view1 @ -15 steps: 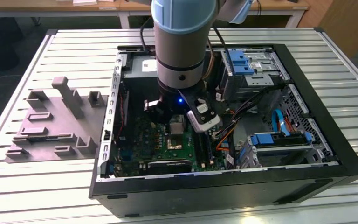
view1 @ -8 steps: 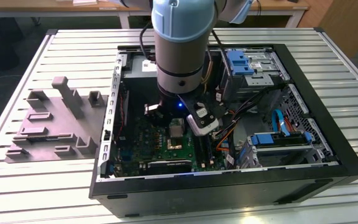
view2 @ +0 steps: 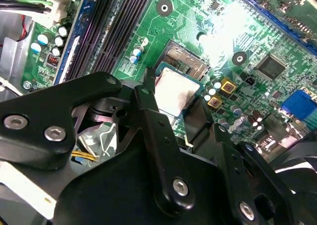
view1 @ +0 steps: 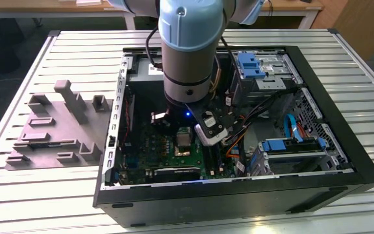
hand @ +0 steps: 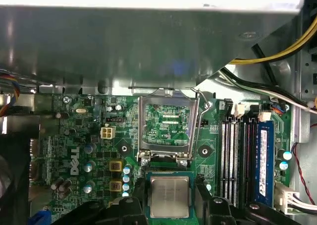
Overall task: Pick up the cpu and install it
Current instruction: 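Place the cpu into insertion slot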
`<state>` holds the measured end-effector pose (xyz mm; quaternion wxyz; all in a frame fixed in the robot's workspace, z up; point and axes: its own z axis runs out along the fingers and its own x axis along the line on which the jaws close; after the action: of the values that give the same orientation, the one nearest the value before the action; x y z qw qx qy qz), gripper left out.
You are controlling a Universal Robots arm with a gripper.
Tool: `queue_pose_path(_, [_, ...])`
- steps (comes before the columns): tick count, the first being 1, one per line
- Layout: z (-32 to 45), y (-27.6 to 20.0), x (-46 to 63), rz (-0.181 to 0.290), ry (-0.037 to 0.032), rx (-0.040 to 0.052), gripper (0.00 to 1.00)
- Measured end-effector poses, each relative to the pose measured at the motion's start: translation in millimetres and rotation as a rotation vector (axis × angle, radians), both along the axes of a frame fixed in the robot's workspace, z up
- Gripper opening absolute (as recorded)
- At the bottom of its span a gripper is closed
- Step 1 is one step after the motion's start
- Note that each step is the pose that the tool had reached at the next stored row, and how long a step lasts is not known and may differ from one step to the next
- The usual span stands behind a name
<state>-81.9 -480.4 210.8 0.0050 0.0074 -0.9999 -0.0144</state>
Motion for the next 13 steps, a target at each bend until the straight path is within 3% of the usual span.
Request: queue_pose_path(13, [-2.3, -0.3, 0.0, 0.0, -0.0001, 0.0003, 0.47])
